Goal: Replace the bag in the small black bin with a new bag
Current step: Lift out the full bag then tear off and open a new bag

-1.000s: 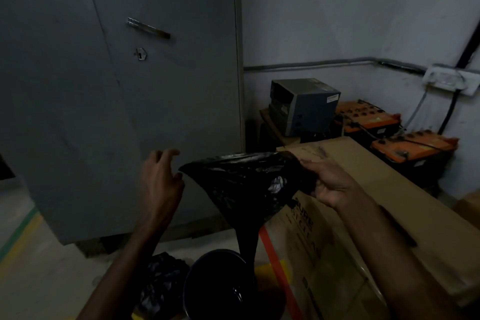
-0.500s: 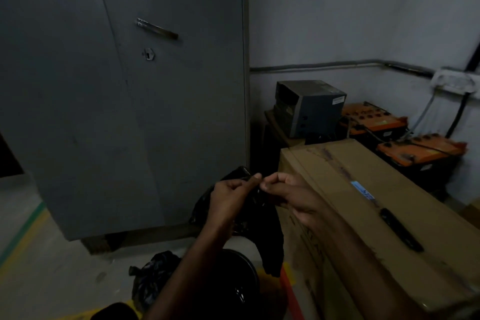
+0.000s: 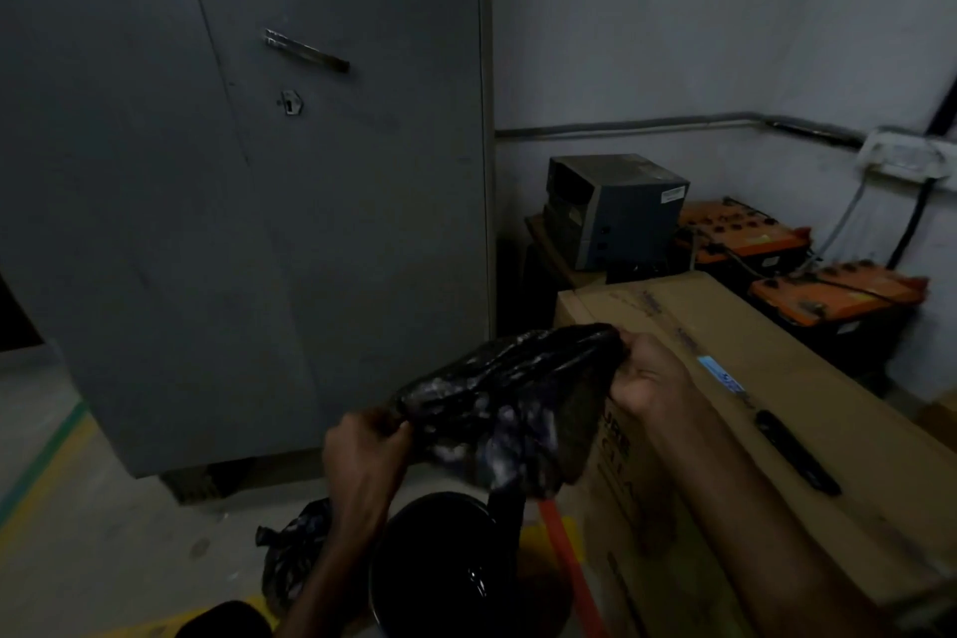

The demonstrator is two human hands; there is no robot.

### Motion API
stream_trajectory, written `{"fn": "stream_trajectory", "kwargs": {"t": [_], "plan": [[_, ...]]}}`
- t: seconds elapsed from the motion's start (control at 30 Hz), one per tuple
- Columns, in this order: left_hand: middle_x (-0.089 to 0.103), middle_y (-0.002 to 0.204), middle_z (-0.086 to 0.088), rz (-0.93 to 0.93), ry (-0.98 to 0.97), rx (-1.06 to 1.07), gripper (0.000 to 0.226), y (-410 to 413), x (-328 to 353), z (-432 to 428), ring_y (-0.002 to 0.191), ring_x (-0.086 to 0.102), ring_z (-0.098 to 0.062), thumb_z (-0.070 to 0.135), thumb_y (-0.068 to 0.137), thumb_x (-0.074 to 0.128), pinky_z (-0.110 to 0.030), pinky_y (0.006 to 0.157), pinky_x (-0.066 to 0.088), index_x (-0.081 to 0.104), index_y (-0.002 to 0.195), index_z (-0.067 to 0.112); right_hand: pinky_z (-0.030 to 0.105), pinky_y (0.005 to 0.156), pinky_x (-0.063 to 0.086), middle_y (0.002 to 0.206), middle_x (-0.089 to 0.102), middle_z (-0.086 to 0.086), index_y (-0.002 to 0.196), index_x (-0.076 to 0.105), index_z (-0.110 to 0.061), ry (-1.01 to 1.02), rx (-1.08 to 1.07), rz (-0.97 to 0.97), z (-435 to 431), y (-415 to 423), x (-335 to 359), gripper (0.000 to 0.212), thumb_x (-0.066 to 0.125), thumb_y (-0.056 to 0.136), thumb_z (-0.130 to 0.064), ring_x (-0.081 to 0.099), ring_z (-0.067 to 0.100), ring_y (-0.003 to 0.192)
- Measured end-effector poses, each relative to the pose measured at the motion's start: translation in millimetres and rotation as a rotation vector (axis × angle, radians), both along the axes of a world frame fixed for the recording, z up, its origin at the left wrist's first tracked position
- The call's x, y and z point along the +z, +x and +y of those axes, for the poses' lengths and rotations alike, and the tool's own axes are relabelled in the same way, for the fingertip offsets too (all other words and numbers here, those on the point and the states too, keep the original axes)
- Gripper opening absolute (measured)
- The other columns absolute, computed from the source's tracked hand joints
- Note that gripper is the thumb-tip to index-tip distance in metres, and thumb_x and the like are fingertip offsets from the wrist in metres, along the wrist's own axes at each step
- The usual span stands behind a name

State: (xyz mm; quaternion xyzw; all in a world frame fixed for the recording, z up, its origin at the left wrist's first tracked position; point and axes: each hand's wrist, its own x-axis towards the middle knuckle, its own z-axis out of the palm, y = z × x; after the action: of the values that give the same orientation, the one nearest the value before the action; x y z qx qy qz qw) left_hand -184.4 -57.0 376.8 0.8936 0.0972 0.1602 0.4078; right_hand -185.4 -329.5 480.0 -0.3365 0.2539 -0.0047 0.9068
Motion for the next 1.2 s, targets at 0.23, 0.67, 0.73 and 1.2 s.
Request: {"fn": "stream_trajectory", "kwargs": {"t": [0.23, 0.67, 0.73, 1.2], "plan": [[0.068, 0.057, -0.003, 0.431, -1.299, 0.064, 0.016, 0, -15, 38, 0.062, 0.067, -0.025, 0.014, 0.1, 0.054, -0.031, 0.054, 0.054, 0.062, 0.087, 0.009, 0.033, 0.063, 0.051, 0.074, 0.055, 0.009, 0.079, 0.056, -0.007, -0.202, -0.004, 0.042, -9, 16, -12, 0.024, 0.046, 0.101, -0.006, 0.051, 0.022, 0.066], [0.072, 0.059, -0.01, 0.498, -1.175, -0.086, 0.043, 28, 19, 68, 0.045, 0.069, -0.024, 0.026, 0.101, 0.05, -0.028, 0.046, 0.056, 0.075, 0.071, 0.009, 0.021, 0.064, 0.049, 0.092, 0.075, 0.004, 0.081, 0.078, -0.017, -1.722, 0.628, -0.004, -21, 25, -53, 0.005, 0.079, 0.077, -0.014, 0.069, 0.015, 0.087], [0.072, 0.057, -0.006, 0.533, -1.083, -0.122, 0.033, 26, 10, 71, 0.046, 0.068, -0.02, 0.025, 0.102, 0.048, -0.025, 0.045, 0.054, 0.07, 0.083, 0.009, 0.021, 0.059, 0.048, 0.086, 0.078, 0.002, 0.072, 0.079, -0.018, -1.858, 0.638, 0.012, -21, 30, -65, 0.012, 0.079, 0.079, -0.028, 0.071, 0.015, 0.081], [0.059, 0.142, -0.017, 0.201, -1.792, -0.213, 0.048, 45, -57, 132, 0.124, 0.061, -0.036, 0.048, 0.106, 0.038, -0.055, 0.098, 0.053, 0.053, 0.145, 0.024, 0.016, 0.077, 0.052, 0.097, 0.079, -0.003, 0.098, 0.08, -0.023, -1.366, 1.033, -0.167, -13, 43, -120, 0.042, 0.087, 0.066, -0.049, 0.072, 0.006, 0.092]]}}
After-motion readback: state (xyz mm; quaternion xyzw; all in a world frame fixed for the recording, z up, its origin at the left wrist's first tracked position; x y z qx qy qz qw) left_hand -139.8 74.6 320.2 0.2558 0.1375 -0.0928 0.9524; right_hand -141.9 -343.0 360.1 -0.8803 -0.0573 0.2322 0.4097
